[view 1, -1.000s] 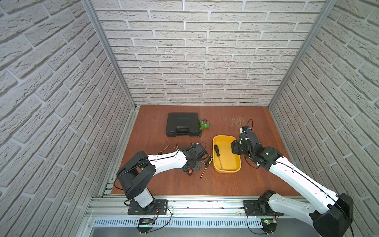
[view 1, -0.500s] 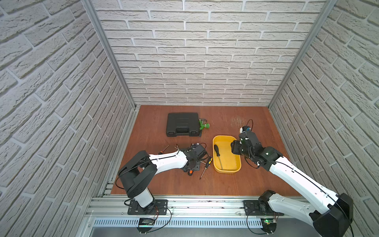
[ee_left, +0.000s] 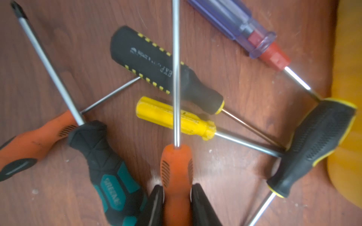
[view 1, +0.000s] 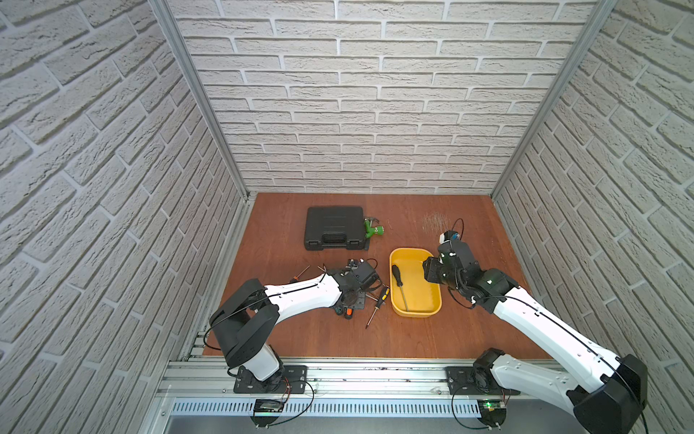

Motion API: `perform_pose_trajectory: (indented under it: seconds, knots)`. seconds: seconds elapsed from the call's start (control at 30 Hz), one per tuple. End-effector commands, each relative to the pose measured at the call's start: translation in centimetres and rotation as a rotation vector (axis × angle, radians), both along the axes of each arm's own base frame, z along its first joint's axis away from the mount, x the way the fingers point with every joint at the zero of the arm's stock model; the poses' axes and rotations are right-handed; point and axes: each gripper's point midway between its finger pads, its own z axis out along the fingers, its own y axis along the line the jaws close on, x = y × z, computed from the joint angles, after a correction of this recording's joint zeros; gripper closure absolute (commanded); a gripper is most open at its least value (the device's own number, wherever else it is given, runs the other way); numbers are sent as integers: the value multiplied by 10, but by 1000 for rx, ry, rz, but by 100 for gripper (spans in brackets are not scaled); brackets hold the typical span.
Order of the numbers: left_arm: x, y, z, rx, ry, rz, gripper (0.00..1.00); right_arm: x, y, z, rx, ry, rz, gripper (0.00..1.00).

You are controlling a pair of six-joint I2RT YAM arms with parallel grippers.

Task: Put the screwdriver on the desktop into the storage box
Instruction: Pick up the screwdriver from the center of the board.

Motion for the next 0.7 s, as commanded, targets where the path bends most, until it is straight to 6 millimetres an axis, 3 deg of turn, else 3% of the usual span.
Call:
perform_pose_trajectory:
  seconds: [0.0, 0.23, 0.4, 0.67]
  knots:
    - [9, -3, 28, -36, -68, 14, 95, 0, -5, 4, -6, -25, -21, 51]
    - [21, -20, 75, -188, -157, 29, 100, -3, -23, 16, -45, -76, -79, 50]
    - [36, -44, 111, -355, -218, 17, 100, -6, -39, 18, -76, -70, -130, 50]
    - [63, -97, 148, -617, -236, -26, 100, -11, -65, 22, -104, -60, -238, 55]
